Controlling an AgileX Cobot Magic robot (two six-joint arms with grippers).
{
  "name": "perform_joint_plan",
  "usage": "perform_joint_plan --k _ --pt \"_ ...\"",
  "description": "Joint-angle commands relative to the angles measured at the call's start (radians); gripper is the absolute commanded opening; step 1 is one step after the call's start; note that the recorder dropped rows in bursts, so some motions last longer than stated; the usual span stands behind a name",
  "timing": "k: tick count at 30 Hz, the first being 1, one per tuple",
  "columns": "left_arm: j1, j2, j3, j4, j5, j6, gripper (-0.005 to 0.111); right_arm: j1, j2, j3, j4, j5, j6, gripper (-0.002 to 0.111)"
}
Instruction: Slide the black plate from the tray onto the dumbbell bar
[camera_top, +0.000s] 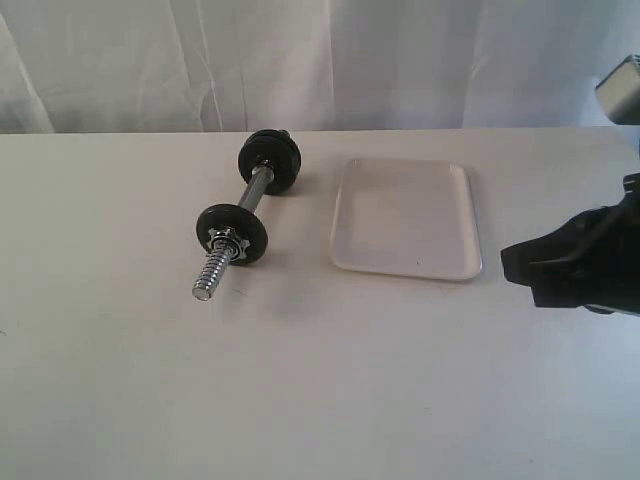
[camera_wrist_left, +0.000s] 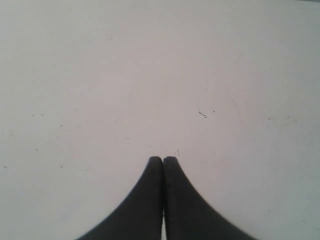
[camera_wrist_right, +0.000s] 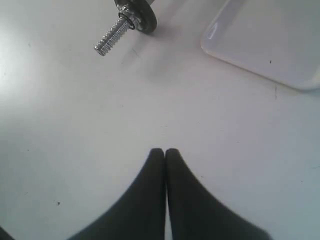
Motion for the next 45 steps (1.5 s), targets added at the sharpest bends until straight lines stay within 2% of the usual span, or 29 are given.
perform_joint_plan --k 1,7,22,28,34,40,45 --pt "-0.056 -0.004 0.003 -0.001 -0.005 0.005 0.0 0.005 -0.005 0.006 0.002 -0.005 -0.009 0.0" --pt "-0.109 -0.004 0.003 -0.001 -0.013 0.005 0.0 0.005 -0.005 0.006 0.002 -0.005 -0.018 0.0" --pt "-0.109 -0.004 0.003 -0.001 -0.027 0.005 0.0 0.005 -0.005 0.006 0.002 -0.005 -0.018 0.0" --pt "-0.147 -0.004 0.003 -0.001 -0.025 0.005 0.0 0.005 -0.005 0.006 0.002 -0.008 -0.018 0.0" --pt "-0.2 -0.004 0.003 -0.001 -0.025 0.005 0.0 0.005 -0.202 0.006 0.002 -0.008 -0.018 0.0" --pt "-0.21 -0.004 0.003 -0.001 -0.025 0.005 0.0 0.005 -0.566 0.006 0.002 -0.008 -0.018 0.0" --pt "-0.21 -0.004 0.003 -0.001 -0.025 0.005 0.0 0.005 -0.7 0.023 0.003 -0.011 -0.018 0.0"
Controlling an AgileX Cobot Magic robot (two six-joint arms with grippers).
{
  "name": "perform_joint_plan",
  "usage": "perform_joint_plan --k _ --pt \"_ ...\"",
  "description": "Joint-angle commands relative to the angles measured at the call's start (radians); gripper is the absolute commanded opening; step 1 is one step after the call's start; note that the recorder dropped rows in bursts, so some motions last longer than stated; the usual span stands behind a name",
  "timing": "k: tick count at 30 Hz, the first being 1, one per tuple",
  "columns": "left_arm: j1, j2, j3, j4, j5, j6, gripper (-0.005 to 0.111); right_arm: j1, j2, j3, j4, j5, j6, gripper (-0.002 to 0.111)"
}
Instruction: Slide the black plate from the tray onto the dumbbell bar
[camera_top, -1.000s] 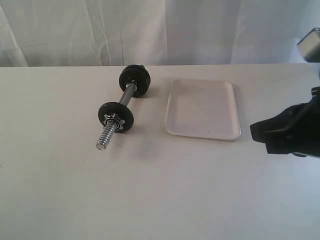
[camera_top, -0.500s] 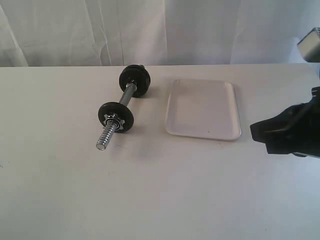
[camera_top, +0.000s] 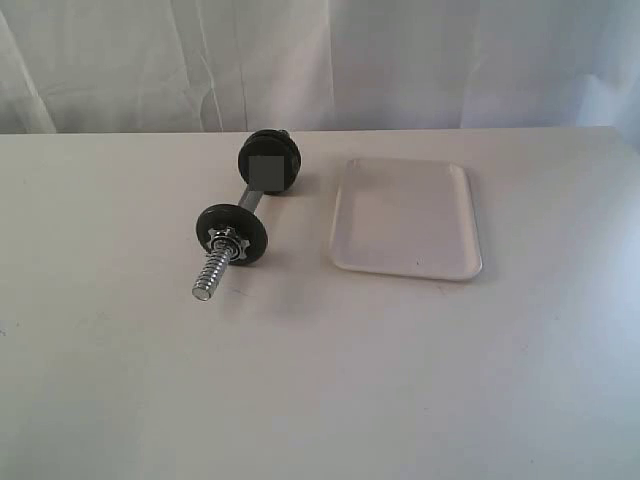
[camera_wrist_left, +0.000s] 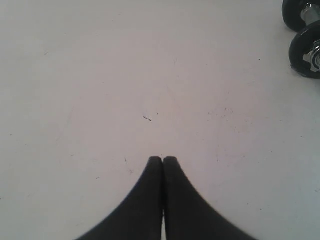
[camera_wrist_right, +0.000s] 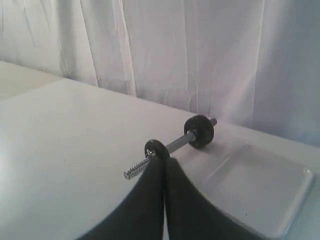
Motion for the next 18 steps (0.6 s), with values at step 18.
perform_joint_plan --k 18 --pt "-0.005 -0.004 0.003 -0.001 -0.003 0.002 0.0 0.005 -0.239 0.471 -0.191 -0.216 -0.011 0.0"
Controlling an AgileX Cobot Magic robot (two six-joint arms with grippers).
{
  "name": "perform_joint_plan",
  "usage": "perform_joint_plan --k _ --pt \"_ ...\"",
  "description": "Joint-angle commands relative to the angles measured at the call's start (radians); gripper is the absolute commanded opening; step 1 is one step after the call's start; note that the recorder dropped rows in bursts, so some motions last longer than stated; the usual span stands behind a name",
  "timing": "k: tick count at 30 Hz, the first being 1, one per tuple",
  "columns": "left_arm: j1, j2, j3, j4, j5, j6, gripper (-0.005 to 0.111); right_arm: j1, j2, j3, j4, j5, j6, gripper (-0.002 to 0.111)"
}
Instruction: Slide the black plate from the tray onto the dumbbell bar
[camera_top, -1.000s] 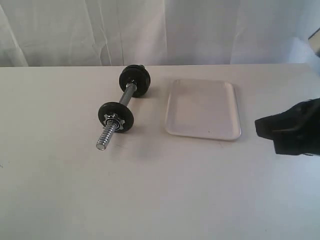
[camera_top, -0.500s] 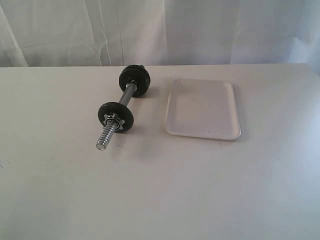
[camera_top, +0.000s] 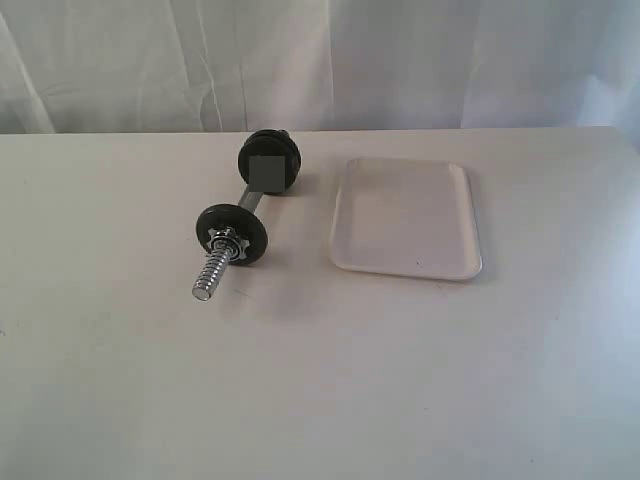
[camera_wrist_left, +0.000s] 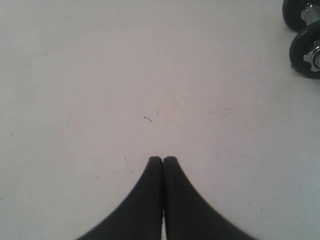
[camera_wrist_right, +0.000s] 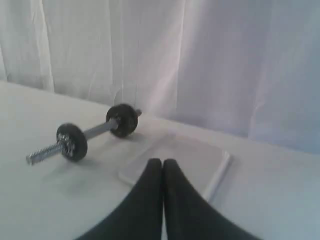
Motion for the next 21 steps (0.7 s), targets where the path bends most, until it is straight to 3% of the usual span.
perform_joint_plan --k 1,5,8,14,17,21 --pt "-0.005 -0.004 0.003 -0.001 -0.003 0.002 0.0 0.005 -0.008 0.031 -0.002 0.12 -0.016 0.0" --pt "-0.005 -0.004 0.003 -0.001 -0.003 0.002 0.0 0.005 -0.008 0.089 -0.026 0.103 -0.016 0.0" --pt "-0.005 -0.004 0.003 -0.001 -0.003 0.002 0.0 0.005 -0.008 0.145 -0.065 -0.02 -0.016 0.0" --pt "-0.005 -0.004 0.003 -0.001 -0.003 0.002 0.0 0.005 -0.008 0.277 -0.356 -0.2 -0.016 0.0" --pt "-0.005 -0.004 0.003 -0.001 -0.003 0.002 0.0 0.005 -0.008 0.277 -0.386 -0.105 -0.014 0.0" --pt "-0.005 -0.004 0.003 -0.001 -0.003 0.002 0.0 0.005 -0.008 0.277 -0.497 -0.13 -0.007 0.0"
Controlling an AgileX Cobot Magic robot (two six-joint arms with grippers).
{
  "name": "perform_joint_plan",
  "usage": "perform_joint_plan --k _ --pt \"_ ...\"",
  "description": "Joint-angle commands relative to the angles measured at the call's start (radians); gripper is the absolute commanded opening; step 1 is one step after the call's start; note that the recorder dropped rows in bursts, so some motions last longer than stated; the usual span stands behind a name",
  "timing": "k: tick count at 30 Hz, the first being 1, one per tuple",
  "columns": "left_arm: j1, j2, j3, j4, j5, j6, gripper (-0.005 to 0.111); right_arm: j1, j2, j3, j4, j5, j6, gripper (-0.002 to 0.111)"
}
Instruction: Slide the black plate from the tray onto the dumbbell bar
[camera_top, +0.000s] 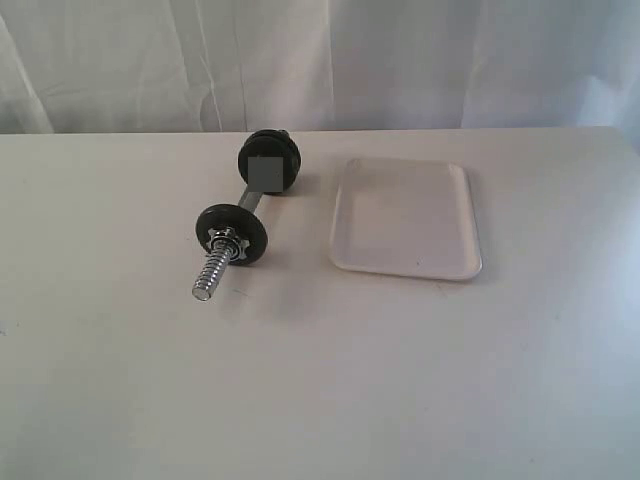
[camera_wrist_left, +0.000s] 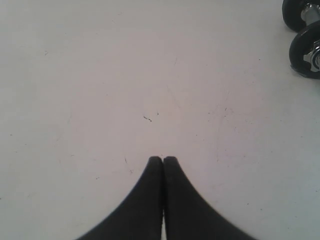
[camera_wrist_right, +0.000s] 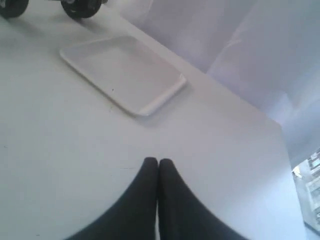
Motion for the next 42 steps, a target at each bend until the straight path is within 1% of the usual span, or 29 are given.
perform_joint_plan --k 1,11,17,27,32,42 --pt "-0.005 -0.004 0.003 -0.001 -0.003 0.002 0.0 0.005 -0.006 0.004 -0.133 -0.015 0.002 0.0" --pt "-0.005 -0.004 0.003 -0.001 -0.003 0.002 0.0 -0.004 -0.006 0.004 -0.151 -0.015 0.002 0.0" --pt "-0.005 -0.004 0.003 -0.001 -0.003 0.002 0.0 -0.069 -0.006 0.004 -0.151 -0.013 0.002 0.0" --pt "-0.006 -0.004 0.003 -0.001 -0.003 0.002 0.0 -0.102 -0.006 0.004 -0.151 -0.011 0.002 0.0" --pt "-0.006 -0.004 0.003 -0.001 -0.003 0.002 0.0 -0.147 -0.006 0.004 -0.148 -0.009 0.002 0.0" --pt "-0.014 -0.004 0.003 -0.001 -0.003 0.002 0.0 -0.16 -0.006 0.004 -0.148 0.003 0.002 0.0"
